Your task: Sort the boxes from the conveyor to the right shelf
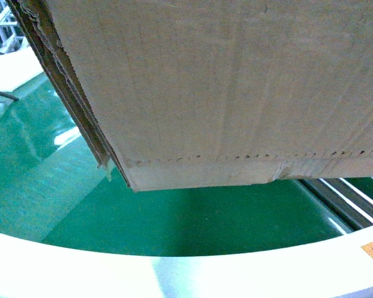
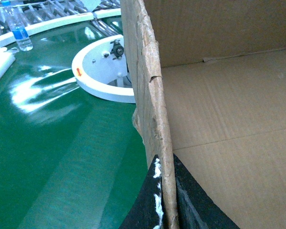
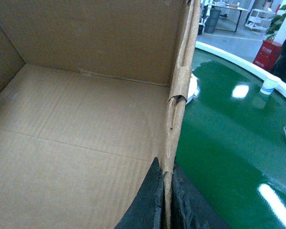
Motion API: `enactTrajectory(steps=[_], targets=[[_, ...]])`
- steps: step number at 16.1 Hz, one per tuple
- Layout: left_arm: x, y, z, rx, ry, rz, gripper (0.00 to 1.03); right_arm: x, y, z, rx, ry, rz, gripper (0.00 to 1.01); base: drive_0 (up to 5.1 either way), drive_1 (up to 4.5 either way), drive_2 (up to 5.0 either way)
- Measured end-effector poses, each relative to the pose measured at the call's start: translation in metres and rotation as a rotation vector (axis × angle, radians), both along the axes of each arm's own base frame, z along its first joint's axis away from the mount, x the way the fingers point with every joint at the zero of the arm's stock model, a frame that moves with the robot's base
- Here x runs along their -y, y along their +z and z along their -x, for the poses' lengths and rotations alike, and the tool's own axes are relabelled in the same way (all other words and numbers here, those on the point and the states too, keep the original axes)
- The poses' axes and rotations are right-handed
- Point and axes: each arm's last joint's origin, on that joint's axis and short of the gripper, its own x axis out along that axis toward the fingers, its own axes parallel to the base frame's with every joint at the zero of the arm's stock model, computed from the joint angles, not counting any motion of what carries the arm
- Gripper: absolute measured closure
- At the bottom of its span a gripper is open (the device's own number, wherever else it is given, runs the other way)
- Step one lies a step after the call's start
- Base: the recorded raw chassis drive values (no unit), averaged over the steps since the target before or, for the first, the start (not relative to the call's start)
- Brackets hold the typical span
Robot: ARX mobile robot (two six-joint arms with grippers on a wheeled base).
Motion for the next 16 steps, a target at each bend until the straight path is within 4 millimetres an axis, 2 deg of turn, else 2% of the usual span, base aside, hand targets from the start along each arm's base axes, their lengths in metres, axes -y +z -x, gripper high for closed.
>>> enactTrajectory(steps=[16], targets=[[0.0000, -0.0001, 0.0000, -0.001, 0.000, -0.001, 1.01, 0.0000, 0.0000, 0.0000, 0.000, 0.000, 0.000, 0.99, -1.3, -1.32, -1.3]])
